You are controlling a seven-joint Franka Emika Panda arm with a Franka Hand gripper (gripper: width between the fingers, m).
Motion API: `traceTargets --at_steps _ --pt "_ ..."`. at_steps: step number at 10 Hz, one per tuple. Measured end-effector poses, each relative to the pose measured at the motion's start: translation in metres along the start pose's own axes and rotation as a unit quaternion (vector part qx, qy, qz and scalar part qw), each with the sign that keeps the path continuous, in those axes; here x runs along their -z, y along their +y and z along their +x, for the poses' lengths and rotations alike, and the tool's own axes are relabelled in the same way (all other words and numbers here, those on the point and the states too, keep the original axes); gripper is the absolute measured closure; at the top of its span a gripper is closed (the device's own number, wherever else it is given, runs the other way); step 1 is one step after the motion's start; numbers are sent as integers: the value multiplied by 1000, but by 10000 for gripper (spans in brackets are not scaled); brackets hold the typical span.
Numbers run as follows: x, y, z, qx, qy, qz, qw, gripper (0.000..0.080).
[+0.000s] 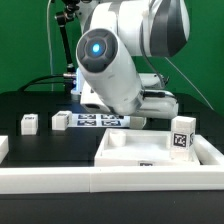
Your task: Assemble square table
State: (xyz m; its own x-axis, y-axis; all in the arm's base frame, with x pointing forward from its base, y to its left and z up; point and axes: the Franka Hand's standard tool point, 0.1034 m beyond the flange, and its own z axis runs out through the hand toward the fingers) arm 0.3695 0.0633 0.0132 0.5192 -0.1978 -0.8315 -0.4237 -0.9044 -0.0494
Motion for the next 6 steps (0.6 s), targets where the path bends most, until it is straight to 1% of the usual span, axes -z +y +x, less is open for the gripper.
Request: traceTargets --at_steps 2,6 --pt "-3 0 3 0 9 -1 1000 150" --pt "-18 3 2 -1 11 -5 1000 150"
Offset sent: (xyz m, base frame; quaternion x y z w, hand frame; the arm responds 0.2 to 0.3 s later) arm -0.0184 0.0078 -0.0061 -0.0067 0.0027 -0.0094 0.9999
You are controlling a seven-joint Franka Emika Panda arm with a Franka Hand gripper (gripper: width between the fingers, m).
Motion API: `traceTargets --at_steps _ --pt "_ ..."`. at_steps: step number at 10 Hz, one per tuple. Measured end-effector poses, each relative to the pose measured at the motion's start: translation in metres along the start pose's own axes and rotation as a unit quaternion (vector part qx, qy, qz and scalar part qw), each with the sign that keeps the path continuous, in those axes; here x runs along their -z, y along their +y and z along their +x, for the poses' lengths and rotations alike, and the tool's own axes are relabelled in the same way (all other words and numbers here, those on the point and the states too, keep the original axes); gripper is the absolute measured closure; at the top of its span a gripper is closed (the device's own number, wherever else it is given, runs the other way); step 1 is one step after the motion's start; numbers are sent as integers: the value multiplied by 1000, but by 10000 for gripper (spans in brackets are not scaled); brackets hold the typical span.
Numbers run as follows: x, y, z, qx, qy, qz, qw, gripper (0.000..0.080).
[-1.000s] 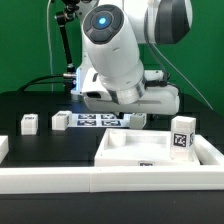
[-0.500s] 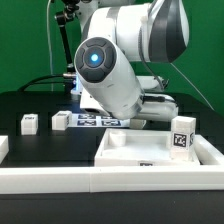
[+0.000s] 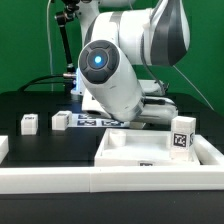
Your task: Assemble square table
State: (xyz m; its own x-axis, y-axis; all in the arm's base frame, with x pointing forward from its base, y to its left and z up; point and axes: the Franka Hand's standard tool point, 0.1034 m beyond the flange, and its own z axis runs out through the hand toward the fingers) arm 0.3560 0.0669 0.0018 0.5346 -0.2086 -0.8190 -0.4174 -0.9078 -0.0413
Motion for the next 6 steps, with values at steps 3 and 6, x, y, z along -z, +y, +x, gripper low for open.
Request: traceTargets --at_steps 3,6 --pt "0 0 1 -1 1 0 1000 398" --pt "2 1 2 -1 3 2 1000 511"
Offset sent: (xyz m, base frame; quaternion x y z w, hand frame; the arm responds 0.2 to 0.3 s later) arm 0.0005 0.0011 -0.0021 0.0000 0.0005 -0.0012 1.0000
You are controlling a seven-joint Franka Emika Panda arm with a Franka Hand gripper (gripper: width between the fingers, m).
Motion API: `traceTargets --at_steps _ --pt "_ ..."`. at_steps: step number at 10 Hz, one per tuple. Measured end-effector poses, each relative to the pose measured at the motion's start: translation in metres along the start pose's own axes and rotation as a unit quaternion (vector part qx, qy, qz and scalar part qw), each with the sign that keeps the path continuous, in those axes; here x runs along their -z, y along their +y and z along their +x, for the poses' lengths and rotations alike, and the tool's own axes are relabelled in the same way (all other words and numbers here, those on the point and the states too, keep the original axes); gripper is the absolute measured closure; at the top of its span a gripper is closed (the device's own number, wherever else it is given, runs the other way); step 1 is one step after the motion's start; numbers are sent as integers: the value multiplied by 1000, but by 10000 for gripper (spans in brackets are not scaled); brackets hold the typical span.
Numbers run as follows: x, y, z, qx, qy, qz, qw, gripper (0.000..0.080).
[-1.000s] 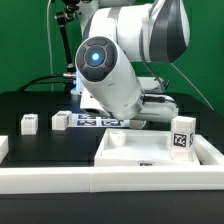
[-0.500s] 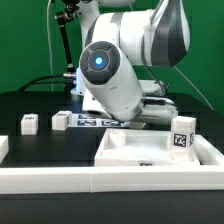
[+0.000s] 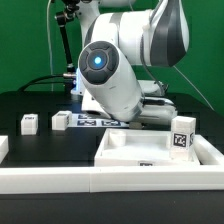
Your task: Assemble square table
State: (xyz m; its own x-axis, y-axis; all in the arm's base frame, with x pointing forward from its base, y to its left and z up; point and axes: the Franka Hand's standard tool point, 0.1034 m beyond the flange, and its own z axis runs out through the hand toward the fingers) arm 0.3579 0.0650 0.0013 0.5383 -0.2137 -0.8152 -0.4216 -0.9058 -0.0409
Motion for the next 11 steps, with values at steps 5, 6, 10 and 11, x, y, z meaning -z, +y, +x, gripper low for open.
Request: traceTargets --at_steps 5,6,10,11 --pt "36 15 2 25 -1 8 1000 509" --pt "54 20 2 32 5 13 999 509" --pt "101 29 2 36 37 36 998 509" --pt "102 28 5 36 47 35 998 509"
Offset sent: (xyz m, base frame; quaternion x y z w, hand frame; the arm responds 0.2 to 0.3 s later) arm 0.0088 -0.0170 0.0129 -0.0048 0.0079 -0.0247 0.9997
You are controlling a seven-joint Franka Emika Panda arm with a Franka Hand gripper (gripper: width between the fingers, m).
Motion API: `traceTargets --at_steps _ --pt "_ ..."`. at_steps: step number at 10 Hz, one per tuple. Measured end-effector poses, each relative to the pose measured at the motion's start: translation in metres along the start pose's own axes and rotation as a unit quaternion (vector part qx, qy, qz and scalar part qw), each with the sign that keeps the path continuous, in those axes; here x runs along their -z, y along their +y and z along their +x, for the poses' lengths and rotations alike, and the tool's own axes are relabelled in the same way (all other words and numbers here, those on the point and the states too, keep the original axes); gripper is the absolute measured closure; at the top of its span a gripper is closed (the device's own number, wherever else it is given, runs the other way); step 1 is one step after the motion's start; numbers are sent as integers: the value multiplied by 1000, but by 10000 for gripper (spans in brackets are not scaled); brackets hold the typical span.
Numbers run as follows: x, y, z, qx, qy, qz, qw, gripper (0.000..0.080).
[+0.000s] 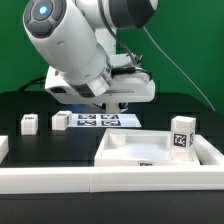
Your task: Assemble square table
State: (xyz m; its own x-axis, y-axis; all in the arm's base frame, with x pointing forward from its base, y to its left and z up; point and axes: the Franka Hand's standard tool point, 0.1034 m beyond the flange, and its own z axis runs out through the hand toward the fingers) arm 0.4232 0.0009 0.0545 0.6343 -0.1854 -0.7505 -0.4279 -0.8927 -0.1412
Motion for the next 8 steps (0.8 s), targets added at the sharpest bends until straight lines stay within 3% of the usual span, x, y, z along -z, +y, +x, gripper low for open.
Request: traceTargets --at_steps 1,3,6,8 --pt "4 -1 8 3 45 -3 999 509" --pt "9 -1 4 8 110 -5 994 509" --pt "43 -11 7 20 196 0 980 509" --pt "41 -8 9 21 255 -8 967 509"
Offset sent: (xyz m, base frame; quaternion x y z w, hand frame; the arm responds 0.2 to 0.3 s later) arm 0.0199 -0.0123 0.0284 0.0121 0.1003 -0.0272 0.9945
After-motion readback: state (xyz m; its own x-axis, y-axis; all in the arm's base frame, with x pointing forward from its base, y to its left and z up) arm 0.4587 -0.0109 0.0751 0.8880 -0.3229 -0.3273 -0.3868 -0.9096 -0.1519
